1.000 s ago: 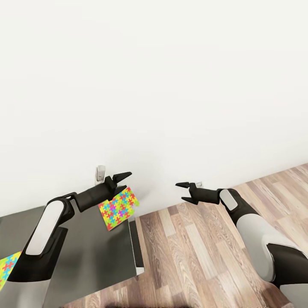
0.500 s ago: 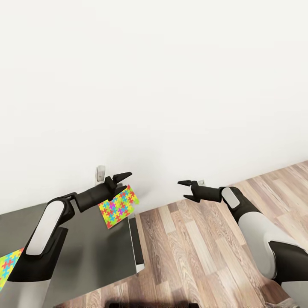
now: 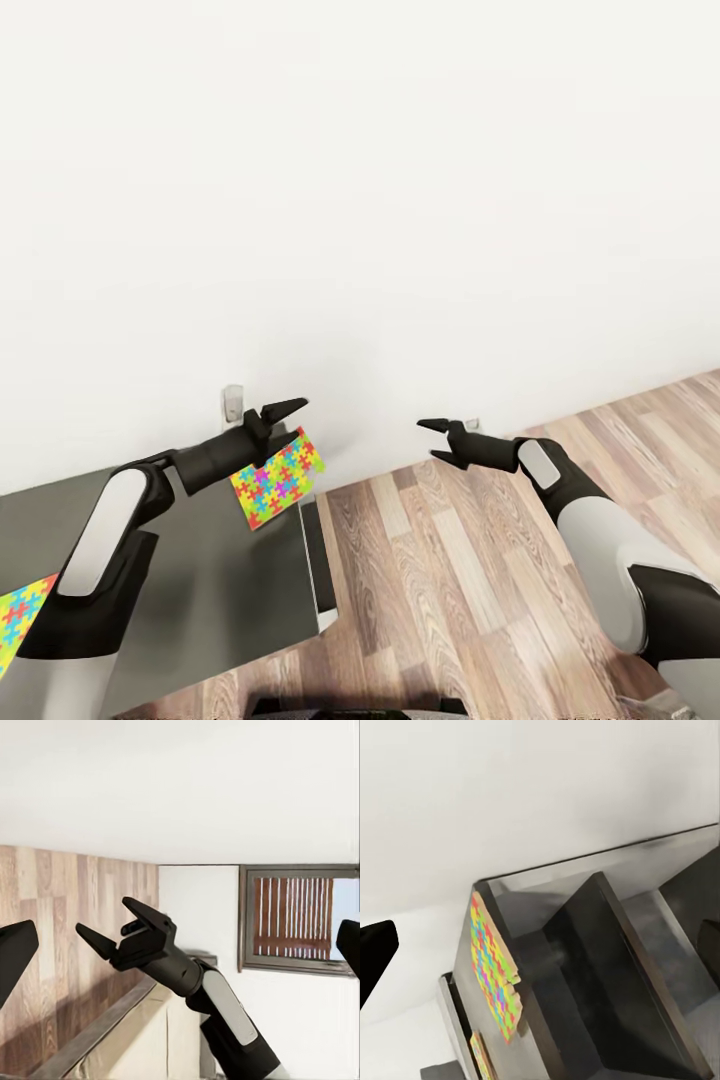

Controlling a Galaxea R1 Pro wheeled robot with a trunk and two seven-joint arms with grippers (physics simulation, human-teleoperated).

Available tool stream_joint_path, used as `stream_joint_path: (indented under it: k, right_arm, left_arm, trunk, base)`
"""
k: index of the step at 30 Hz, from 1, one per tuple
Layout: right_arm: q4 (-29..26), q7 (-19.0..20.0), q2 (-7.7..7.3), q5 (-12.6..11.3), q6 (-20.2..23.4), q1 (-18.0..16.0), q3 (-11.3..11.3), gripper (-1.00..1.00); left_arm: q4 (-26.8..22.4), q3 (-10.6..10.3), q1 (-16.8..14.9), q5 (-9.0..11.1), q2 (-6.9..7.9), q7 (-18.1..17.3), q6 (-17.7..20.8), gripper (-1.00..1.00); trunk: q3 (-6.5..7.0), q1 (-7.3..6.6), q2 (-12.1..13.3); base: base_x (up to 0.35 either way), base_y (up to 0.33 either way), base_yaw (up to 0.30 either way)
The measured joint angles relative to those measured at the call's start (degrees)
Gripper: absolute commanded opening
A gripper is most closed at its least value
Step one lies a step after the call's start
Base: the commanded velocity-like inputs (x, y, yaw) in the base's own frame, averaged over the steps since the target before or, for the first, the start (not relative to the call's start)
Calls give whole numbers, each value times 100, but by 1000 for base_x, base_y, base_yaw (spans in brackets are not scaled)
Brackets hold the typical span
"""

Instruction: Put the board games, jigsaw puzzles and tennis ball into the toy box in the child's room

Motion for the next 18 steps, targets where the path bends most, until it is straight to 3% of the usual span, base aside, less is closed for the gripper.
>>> stream_joint_path:
  k: [3,8,18]
  right_arm:
    - [1,288,-6,9,-50,12,17,100]
    - [1,745,-10,52,-168,23,44,100]
    - [6,1067,-18,88,-378,35,64,100]
  left_arm:
    - [1,0,3,305,24,-42,1,100]
    - [4,-2,7,542,47,-71,3,100]
    - [9,-10,9,687,60,-86,9,100]
  trunk:
    - [-28,0,0]
    - [-75,0,0]
    - [-168,0,0]
  base:
    - [0,0,0]
    - [0,0,0]
    - [0,0,0]
